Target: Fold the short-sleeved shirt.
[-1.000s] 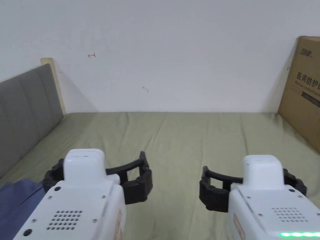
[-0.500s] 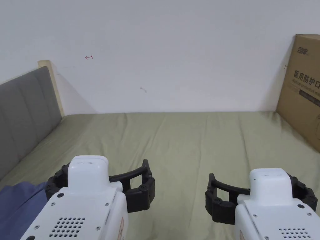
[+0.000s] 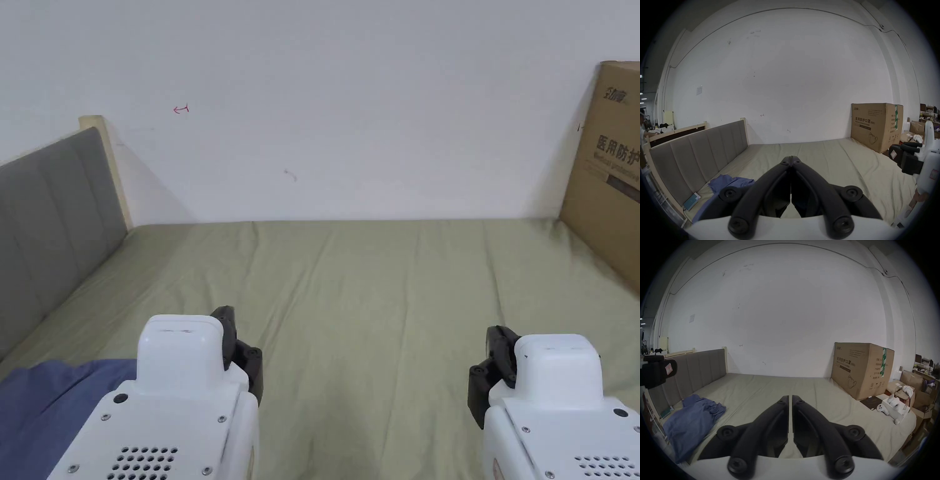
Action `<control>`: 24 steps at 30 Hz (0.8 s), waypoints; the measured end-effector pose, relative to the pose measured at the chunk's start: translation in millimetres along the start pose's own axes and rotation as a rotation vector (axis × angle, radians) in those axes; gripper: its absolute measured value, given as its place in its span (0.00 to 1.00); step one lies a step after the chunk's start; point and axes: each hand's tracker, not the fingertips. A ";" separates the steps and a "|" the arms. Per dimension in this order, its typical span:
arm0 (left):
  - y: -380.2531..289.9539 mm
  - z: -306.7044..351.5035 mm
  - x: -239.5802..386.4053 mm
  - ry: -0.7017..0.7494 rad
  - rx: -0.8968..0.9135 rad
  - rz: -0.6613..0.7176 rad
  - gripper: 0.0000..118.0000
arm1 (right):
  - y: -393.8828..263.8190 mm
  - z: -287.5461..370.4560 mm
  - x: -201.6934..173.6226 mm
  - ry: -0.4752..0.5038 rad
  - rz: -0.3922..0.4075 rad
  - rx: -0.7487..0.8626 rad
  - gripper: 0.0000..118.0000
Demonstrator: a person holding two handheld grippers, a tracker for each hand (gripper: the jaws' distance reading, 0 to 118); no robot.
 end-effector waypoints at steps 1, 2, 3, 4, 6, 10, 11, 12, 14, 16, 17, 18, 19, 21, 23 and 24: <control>0.8 -0.9 -1.3 -0.004 -0.005 0.013 0.00 | -0.5 0.4 1.0 0.004 0.003 0.003 0.00; 1.2 -2.8 -2.4 -0.015 -0.010 0.030 0.00 | 0.0 0.9 2.0 0.019 0.002 0.005 0.00; 1.3 -4.6 -2.9 -0.018 -0.018 0.037 0.00 | 0.3 0.3 2.2 0.024 0.000 0.005 0.00; 0.9 -5.9 -2.6 -0.017 -0.020 0.037 0.00 | 0.8 -0.2 2.0 0.028 0.002 0.002 0.00; -0.1 -8.4 -1.7 -0.017 -0.031 0.035 0.00 | 1.7 -0.3 2.1 0.025 -0.003 0.008 0.00; 0.5 -8.1 -4.3 -0.028 -0.038 0.040 0.00 | 3.8 -2.2 1.9 0.028 -0.006 0.001 0.00; 0.4 -7.8 -5.2 -0.021 -0.035 0.040 0.00 | 5.1 -2.2 1.9 0.037 -0.015 0.000 0.00; 1.3 -7.2 -8.3 -0.014 -0.036 0.035 0.00 | 6.6 -3.1 0.4 0.047 -0.021 -0.004 0.00; 3.1 -4.9 -16.2 -0.001 -0.041 0.035 0.00 | 7.3 -3.7 -6.2 0.059 -0.018 0.003 0.00; 5.1 -0.9 -31.2 0.023 -0.055 0.055 0.00 | 9.1 -6.0 -16.5 0.102 -0.001 -0.001 0.00; 5.6 1.7 -38.4 0.040 -0.059 0.067 0.00 | 9.5 -7.5 -22.1 0.125 0.000 -0.005 0.00; 5.2 7.4 -47.6 0.075 -0.052 0.076 0.00 | 9.7 -9.5 -30.2 0.154 -0.005 -0.008 0.00; 5.2 12.5 -55.3 0.111 -0.045 0.073 0.00 | 10.6 -10.6 -37.9 0.187 -0.012 -0.014 0.00; 6.2 26.1 -72.2 0.219 -0.023 0.046 0.00 | 11.6 -13.8 -55.3 0.257 -0.021 -0.023 0.00; 6.6 37.7 -88.5 0.279 -0.030 0.034 0.00 | 11.5 -16.0 -74.1 0.316 0.008 -0.026 0.00; 6.4 41.7 -96.5 0.304 -0.033 0.040 0.00 | 11.5 -16.8 -83.0 0.337 0.021 -0.026 0.00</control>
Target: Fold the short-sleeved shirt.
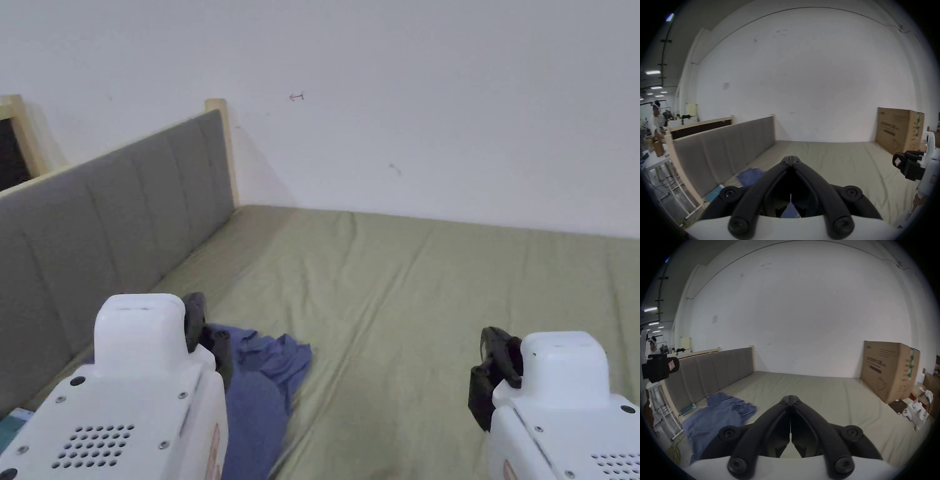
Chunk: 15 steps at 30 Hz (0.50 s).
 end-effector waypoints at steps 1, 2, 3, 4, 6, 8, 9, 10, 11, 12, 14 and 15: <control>-0.5 1.0 -11.3 0.024 -0.013 0.018 0.00 | -0.1 -4.2 -10.2 0.027 0.003 -0.001 0.00; -1.6 1.6 -19.3 0.044 -0.021 0.030 0.00 | -0.2 -7.8 -17.7 0.060 -0.004 -0.010 0.00; -3.1 0.8 -27.5 0.061 -0.032 0.040 0.00 | -1.0 -11.0 -24.7 0.091 -0.017 -0.022 0.00; -4.8 -0.9 -34.2 0.072 -0.045 0.047 0.00 | -1.9 -14.4 -30.5 0.115 -0.026 -0.033 0.00; -11.0 -7.5 -44.2 0.094 -0.079 0.048 0.00 | -4.6 -20.4 -41.0 0.130 -0.016 -0.051 0.00; -19.3 -19.8 -51.5 0.097 -0.138 0.047 0.00 | -8.1 -24.4 -48.0 0.147 0.000 -0.067 0.00; -25.2 -27.9 -54.7 0.091 -0.153 0.055 0.00 | -10.0 -26.5 -50.4 0.156 0.007 -0.078 0.00; -32.2 -36.7 -55.6 0.076 -0.193 0.071 0.00 | -11.9 -28.5 -51.9 0.161 0.012 -0.088 0.00; -38.7 -48.3 -57.4 0.058 -0.238 0.091 0.00 | -14.7 -29.9 -53.4 0.163 0.016 -0.099 0.00; -48.0 -65.9 -59.9 0.031 -0.278 0.112 0.00 | -16.9 -32.0 -53.9 0.164 0.017 -0.110 0.00; -70.2 -104.7 -58.2 -0.044 -0.402 0.105 0.00 | -21.6 -37.1 -53.8 0.168 0.016 -0.141 0.00; -83.4 -124.7 -54.5 -0.008 -0.445 0.053 0.00 | -24.6 -39.0 -53.0 0.171 0.016 -0.155 0.00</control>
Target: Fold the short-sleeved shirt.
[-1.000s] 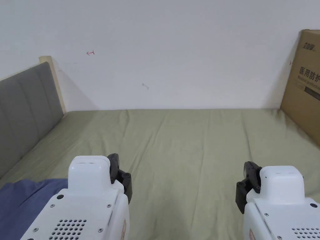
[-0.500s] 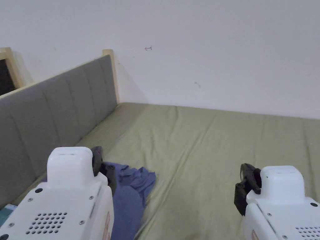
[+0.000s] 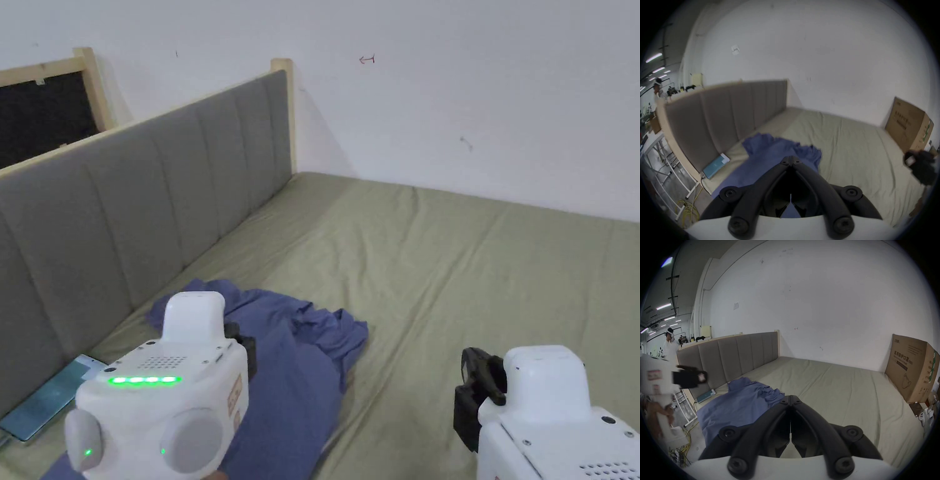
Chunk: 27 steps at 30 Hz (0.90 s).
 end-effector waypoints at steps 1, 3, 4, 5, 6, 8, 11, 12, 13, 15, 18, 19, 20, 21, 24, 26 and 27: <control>-5.1 -24.3 1.3 0.009 -0.024 -0.030 0.00 | -2.6 -2.4 1.0 -0.002 0.002 -0.009 0.00; -15.2 -71.0 1.5 0.005 -0.106 -0.015 0.31 | -8.2 -7.9 2.9 -0.019 0.016 -0.036 0.00; -17.8 -92.8 -1.5 -0.008 -0.172 0.030 0.48 | -11.8 -9.9 4.8 -0.029 0.020 -0.049 0.00; -20.6 -114.8 -4.6 -0.034 -0.237 0.072 0.68 | -14.6 -13.0 7.4 -0.033 0.021 -0.062 0.00; -24.6 -132.8 -6.1 -0.063 -0.289 0.103 0.71 | -17.2 -16.5 10.6 -0.034 0.016 -0.077 0.00; -32.2 -162.8 -5.5 -0.057 -0.352 0.107 0.78 | -22.4 -23.3 17.4 -0.041 0.002 -0.113 0.00; -46.4 -193.9 -1.3 -0.016 -0.410 0.107 0.87 | -27.2 -33.1 29.6 -0.059 -0.040 -0.148 0.00; -49.4 -204.6 0.4 -0.016 -0.466 0.107 0.88 | -28.4 -35.8 33.7 -0.065 -0.047 -0.156 0.00; -51.3 -214.3 2.4 -0.023 -0.505 0.100 0.89 | -29.6 -38.6 37.2 -0.071 -0.050 -0.165 0.00; -58.7 -228.1 6.9 -0.026 -0.533 0.102 0.90 | -32.7 -44.3 43.3 -0.091 -0.053 -0.184 0.00; -66.4 -238.4 17.8 0.016 -0.550 0.065 0.89 | -37.7 -49.1 50.1 -0.097 -0.078 -0.215 0.00; -65.9 -234.5 18.3 0.027 -0.550 0.049 0.86 | -39.3 -50.0 51.4 -0.096 -0.087 -0.222 0.00; -60.4 -228.4 19.6 0.033 -0.544 0.048 0.73 | -41.8 -50.0 52.0 -0.095 -0.091 -0.226 0.00; -56.3 -223.8 18.9 0.037 -0.523 0.068 0.60 | -43.6 -50.7 52.2 -0.095 -0.095 -0.232 0.00; -52.3 -217.3 10.3 0.072 -0.524 0.080 0.06 | -47.1 -51.3 51.5 -0.089 -0.105 -0.251 0.00; -53.4 -218.0 1.8 0.047 -0.540 0.114 0.06 | -48.6 -48.3 51.9 -0.081 -0.115 -0.255 0.00; -52.2 -217.6 -2.7 0.044 -0.542 0.111 0.06 | -49.4 -46.2 52.3 -0.078 -0.118 -0.255 0.00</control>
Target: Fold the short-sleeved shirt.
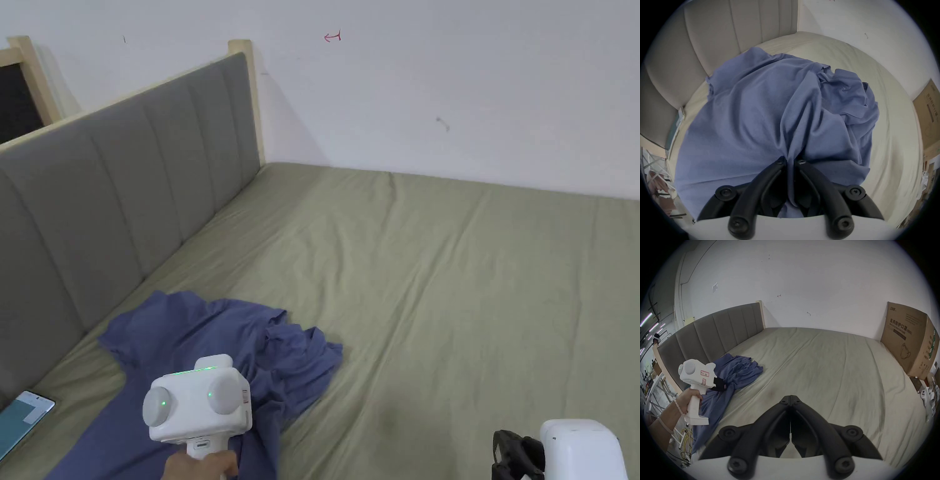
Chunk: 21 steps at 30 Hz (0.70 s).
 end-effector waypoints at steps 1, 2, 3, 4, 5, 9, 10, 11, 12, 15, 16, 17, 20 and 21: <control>2.1 4.2 -1.2 -0.013 -0.007 0.006 0.06 | -1.0 1.3 0.6 0.001 0.000 -0.001 0.00; 4.2 8.9 -2.6 -0.028 -0.011 0.027 0.06 | -1.8 2.5 2.0 -0.003 0.000 -0.001 0.00; 5.7 14.0 -4.9 -0.055 -0.011 0.036 0.06 | -2.2 3.8 4.2 -0.010 -0.003 -0.001 0.00; 6.1 19.2 -8.3 -0.082 0.008 0.056 0.06 | -1.8 5.1 7.6 -0.014 -0.009 -0.003 0.00; 7.2 26.0 -10.2 -0.116 0.005 0.072 0.05 | -1.9 7.0 11.4 -0.019 -0.023 -0.002 0.00; 18.9 79.9 13.1 -0.312 0.066 0.100 0.05 | 1.0 20.0 33.5 -0.048 -0.088 0.018 0.00; 20.9 91.9 33.0 -0.305 0.078 0.011 0.05 | 2.2 25.4 40.2 -0.061 -0.099 0.029 0.00; 21.3 104.8 52.6 -0.305 0.107 -0.066 0.05 | 3.4 32.0 47.3 -0.082 -0.110 0.045 0.00; 18.9 116.8 73.9 -0.341 0.123 -0.085 0.05 | 5.0 40.2 55.8 -0.108 -0.119 0.066 0.00; 9.6 146.3 128.0 -0.597 0.111 -0.052 0.05 | 9.4 68.1 83.8 -0.180 -0.155 0.122 0.00; 4.8 156.3 149.4 -0.694 0.090 -0.075 0.05 | 10.3 79.1 94.5 -0.209 -0.167 0.141 0.00; -2.2 167.8 173.0 -0.741 0.089 -0.112 0.05 | 10.9 90.2 105.0 -0.239 -0.178 0.157 0.00; -43.0 200.4 246.2 -0.815 0.087 -0.268 0.05 | 8.7 127.2 139.0 -0.342 -0.224 0.211 0.00; -60.3 206.8 267.5 -0.877 0.061 -0.325 0.05 | 6.5 140.0 150.4 -0.379 -0.247 0.227 0.00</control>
